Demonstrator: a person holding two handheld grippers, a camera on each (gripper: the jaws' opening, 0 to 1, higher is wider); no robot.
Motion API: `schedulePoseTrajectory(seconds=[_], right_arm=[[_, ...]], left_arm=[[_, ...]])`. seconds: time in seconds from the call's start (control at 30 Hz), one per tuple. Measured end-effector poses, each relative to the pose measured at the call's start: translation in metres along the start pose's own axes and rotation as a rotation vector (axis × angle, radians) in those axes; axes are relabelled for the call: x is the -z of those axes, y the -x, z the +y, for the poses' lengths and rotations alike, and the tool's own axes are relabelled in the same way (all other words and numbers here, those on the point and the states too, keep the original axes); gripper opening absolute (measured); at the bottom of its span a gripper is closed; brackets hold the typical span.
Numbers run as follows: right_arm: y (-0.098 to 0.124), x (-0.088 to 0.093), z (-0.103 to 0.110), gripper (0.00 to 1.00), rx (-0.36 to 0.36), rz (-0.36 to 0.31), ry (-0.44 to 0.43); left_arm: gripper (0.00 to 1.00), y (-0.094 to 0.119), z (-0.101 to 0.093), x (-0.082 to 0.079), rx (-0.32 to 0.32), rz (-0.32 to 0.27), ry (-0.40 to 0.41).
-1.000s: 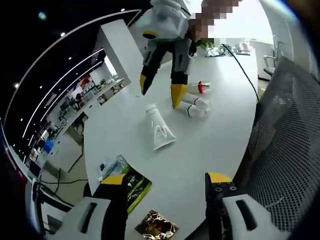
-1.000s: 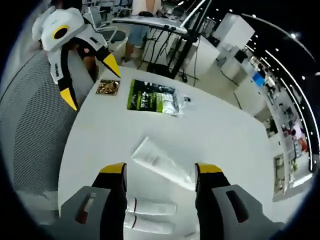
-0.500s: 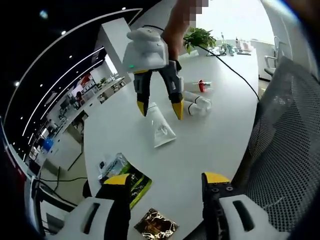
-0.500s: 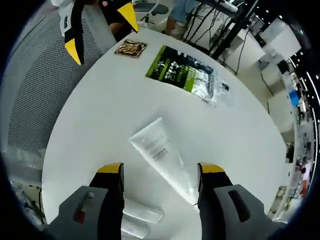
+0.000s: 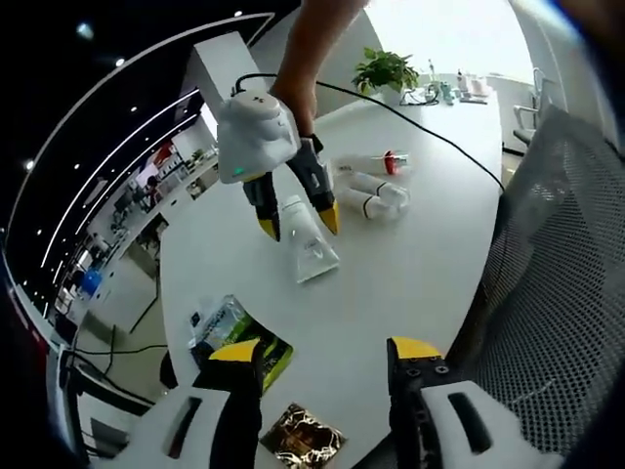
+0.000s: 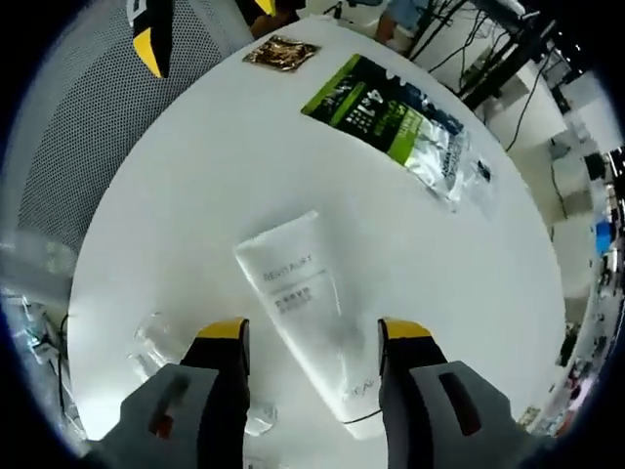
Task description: Arrange the skincare products in the storage area until every visible bottle or jar stands upright without overlapping.
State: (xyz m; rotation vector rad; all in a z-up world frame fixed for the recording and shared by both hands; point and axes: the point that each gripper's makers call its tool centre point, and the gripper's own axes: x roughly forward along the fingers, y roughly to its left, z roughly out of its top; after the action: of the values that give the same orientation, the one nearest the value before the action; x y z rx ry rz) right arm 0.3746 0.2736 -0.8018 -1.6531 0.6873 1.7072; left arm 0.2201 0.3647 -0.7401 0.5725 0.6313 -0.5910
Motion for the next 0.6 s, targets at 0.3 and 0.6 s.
schedulePoseTrajectory(seconds=[0.3, 0.6], right_arm=[[-0.0085, 0.0019, -0.0028, 0.43, -0.047, 0.048, 0.062], [-0.0102, 0.0026, -0.0005, 0.41, -0.089, 0.073, 0.085]], left_arm=[[0.52, 0.0002, 0.0026, 0.0012, -0.009, 0.002, 0.003], [0.52, -0.0009, 0.002, 0.0029, -0.005, 0.007, 0.001]])
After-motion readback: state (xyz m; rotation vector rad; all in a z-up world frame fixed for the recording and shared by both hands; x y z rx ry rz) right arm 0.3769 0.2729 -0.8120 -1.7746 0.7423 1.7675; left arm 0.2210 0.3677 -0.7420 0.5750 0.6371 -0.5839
